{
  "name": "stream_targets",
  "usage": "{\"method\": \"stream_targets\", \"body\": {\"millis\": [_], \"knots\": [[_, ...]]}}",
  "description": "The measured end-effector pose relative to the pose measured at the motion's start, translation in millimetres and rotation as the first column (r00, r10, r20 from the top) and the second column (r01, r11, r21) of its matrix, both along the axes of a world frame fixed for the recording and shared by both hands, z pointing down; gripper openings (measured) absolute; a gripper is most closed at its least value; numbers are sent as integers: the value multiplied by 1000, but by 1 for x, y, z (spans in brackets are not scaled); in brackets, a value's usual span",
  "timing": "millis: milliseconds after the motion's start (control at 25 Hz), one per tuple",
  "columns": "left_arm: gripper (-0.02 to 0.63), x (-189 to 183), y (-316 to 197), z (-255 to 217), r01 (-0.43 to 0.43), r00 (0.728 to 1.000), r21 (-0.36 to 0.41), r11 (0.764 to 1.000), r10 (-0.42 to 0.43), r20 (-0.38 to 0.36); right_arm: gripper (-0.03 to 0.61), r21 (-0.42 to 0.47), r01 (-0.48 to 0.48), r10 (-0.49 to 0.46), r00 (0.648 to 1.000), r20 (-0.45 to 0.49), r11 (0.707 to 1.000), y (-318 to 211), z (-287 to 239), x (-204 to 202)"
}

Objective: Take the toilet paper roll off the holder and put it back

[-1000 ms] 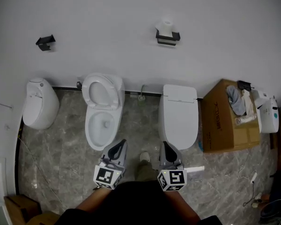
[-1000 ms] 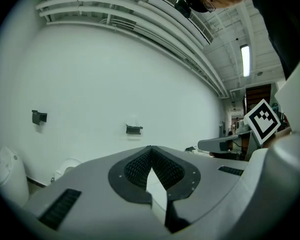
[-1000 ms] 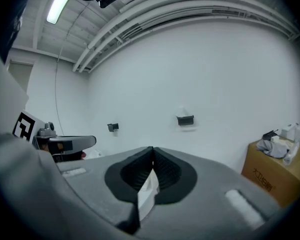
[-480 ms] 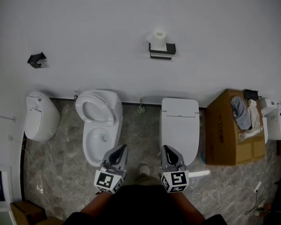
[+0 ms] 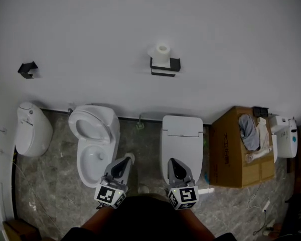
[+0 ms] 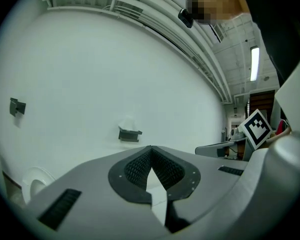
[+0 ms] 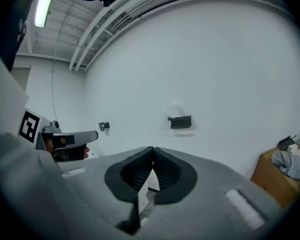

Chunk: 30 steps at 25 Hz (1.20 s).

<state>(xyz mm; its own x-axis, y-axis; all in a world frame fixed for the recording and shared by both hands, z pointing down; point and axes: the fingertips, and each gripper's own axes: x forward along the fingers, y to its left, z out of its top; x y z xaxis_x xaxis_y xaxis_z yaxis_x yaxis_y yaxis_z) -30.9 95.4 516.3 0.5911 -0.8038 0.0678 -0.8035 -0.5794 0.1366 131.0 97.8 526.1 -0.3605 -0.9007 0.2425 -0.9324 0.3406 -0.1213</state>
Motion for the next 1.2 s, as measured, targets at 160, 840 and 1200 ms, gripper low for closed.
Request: {"method": "stream_targets", "body": {"millis": [160, 840, 1200], "knots": [[17, 7, -40, -1, 21, 1000, 14, 1000, -21, 4, -2, 20, -32, 33, 999, -15, 999, -29, -2, 15], [17, 29, -247, -37, -66, 998, 73, 995, 65, 23, -2, 30, -114, 115, 993, -30, 993, -194, -14, -2], [17, 56, -349, -50, -172, 985, 76, 982, 172, 9, -2, 22, -182, 183, 983, -12, 983, -264, -18, 2]]}}
